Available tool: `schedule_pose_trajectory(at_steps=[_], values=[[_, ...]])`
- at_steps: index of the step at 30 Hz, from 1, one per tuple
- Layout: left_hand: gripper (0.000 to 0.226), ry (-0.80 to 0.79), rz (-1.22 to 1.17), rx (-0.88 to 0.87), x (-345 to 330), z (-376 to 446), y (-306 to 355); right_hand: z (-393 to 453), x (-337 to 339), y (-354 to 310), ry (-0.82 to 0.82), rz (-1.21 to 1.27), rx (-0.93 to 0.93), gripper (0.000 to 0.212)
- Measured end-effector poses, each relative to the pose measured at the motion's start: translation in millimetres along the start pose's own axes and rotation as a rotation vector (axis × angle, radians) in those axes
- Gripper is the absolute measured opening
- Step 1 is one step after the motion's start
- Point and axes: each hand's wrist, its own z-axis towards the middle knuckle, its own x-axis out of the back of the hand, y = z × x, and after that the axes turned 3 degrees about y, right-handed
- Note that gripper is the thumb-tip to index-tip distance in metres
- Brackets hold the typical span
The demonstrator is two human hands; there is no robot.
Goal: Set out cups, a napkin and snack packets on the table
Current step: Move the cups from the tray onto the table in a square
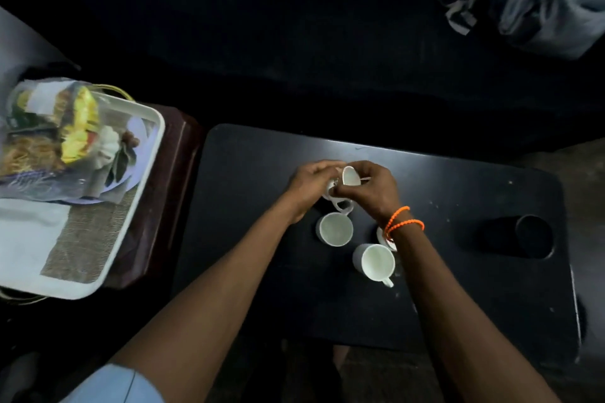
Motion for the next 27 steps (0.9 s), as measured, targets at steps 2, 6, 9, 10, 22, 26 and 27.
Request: schedule_pose_trajectory(at_steps=[2,6,9,10,22,26,27], values=[[0.025,-0.017,0.144,-0.014,-23,8,-7,4,3,14,0.091,-0.153,-0.017,0.053],[0.026,0.009,0.25,-0.012,-44,19,-21,11,6,32,0.173,-0.175,-0.052,0.057],[0.029,0.015,0.283,-0.003,-49,20,-25,17,6,39,0.19,-0.187,-0.078,0.054],[0.029,0.015,0.294,-0.005,-50,19,-26,19,6,41,0.19,-0.192,-0.092,0.054],[0.034,0.164,0.323,-0.049,-52,12,-39,28,-3,50,0.112,-0.408,-0.035,0.071],[0.028,0.376,0.207,-0.025,-41,1,-43,22,-6,55,0.101,-0.417,-0.001,0.078],[0.026,0.449,0.15,-0.037,-39,-5,-45,21,-5,55,0.092,-0.415,0.004,0.078]])
